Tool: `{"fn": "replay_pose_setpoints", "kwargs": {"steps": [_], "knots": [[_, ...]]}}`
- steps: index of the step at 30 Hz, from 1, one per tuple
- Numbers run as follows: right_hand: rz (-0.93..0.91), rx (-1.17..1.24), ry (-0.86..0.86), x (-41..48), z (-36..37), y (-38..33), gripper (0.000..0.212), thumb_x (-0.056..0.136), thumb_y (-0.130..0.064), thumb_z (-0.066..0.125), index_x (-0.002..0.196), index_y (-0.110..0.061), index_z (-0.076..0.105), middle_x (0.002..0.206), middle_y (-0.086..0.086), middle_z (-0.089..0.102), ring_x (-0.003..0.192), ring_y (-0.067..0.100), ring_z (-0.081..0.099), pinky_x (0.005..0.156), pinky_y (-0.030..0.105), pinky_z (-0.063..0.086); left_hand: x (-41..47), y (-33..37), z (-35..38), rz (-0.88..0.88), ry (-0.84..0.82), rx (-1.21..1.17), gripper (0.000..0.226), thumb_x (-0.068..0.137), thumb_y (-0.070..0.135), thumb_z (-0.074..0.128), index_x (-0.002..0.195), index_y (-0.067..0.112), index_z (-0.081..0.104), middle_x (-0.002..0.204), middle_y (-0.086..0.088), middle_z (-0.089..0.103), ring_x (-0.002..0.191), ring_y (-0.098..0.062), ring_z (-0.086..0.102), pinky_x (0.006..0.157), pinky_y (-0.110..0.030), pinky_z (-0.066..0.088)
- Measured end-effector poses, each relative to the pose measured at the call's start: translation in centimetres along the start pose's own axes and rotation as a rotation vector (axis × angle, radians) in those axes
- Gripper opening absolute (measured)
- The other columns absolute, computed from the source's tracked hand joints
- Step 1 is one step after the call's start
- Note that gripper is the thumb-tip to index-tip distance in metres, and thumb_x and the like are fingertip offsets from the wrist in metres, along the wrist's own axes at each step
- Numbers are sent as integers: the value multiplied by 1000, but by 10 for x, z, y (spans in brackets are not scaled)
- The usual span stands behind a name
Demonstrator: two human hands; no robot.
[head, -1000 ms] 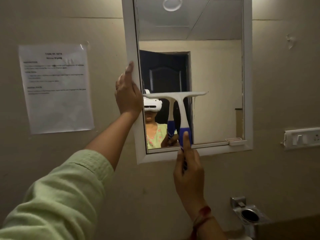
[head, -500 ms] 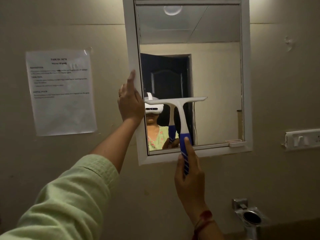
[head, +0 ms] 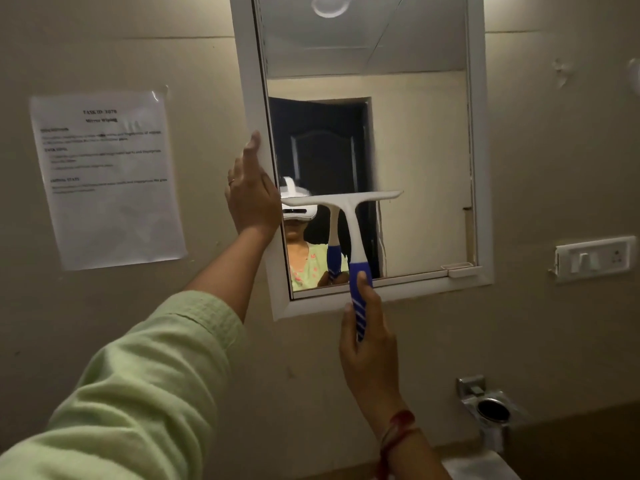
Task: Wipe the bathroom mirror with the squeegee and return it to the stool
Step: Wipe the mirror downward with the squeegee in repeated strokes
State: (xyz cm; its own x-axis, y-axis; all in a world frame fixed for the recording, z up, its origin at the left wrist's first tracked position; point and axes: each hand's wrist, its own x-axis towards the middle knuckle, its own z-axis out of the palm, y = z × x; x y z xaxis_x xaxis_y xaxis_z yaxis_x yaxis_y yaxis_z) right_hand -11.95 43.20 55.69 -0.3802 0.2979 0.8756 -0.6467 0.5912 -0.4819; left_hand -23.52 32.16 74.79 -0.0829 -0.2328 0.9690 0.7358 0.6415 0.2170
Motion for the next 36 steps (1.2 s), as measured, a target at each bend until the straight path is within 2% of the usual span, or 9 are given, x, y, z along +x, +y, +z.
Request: {"fn": "replay_pose_setpoints", "kwargs": {"steps": [5,8,13,16,21,25,29,33,36], "knots": [[-88,47,38,49,-9,-12,49,94,-28,43,138,-40,26,123,-5,49,91,10,59,71,26,56,1,0,-2,-6,-16,-17,46,92,20,27,136,16,40,125,-7,59,105,-24,58,86,-50,50],[-78,50,34,51,-15,-5,47,92,-35,41,138,-37,29,123,0,53,92,11,60,72,26,56,0,-1,0,0,-10,-29,45,93,20,27,135,16,41,126,-7,58,107,-24,58,89,-50,48],[21,26,-4,-8,-7,17,48,87,-47,37,133,-54,22,110,2,59,76,9,61,62,30,58,1,-4,3,22,24,-18,41,94,15,30,133,13,44,124,-7,60,105,-23,58,89,-31,44],[14,43,17,-19,-3,21,46,90,-49,36,134,-53,23,109,-4,56,76,9,61,62,31,58,1,-5,5,35,37,-17,40,95,12,31,132,12,44,124,-7,60,105,-22,58,87,-22,38],[-51,30,53,16,-5,18,44,92,-49,32,133,-52,19,104,10,62,71,4,54,59,13,48,1,-6,5,13,40,-16,39,95,10,32,132,13,45,124,-5,59,105,-20,55,85,-15,33],[-52,23,24,7,-6,25,45,93,-44,36,135,-48,21,106,5,61,73,7,56,61,20,53,2,-8,6,14,38,-8,39,96,9,31,133,13,44,127,-4,58,106,-23,54,78,5,23],[-28,-9,1,-35,-7,35,47,92,-42,36,134,-50,18,95,-6,54,65,5,53,58,17,50,2,-7,6,12,41,-9,38,96,6,32,132,9,44,126,-6,58,104,-23,55,79,8,20],[-26,9,15,-24,-7,28,47,92,-38,37,135,-47,21,94,-16,49,63,5,53,56,15,49,2,-4,5,22,35,-52,39,94,1,32,131,4,45,129,-8,56,107,-10,46,88,6,17],[-49,2,42,-3,-9,24,46,92,-42,35,136,-42,23,104,-8,54,68,2,54,58,13,49,3,-4,5,18,34,-59,38,95,3,31,130,4,45,130,-9,55,109,-7,44,90,3,19]]}}
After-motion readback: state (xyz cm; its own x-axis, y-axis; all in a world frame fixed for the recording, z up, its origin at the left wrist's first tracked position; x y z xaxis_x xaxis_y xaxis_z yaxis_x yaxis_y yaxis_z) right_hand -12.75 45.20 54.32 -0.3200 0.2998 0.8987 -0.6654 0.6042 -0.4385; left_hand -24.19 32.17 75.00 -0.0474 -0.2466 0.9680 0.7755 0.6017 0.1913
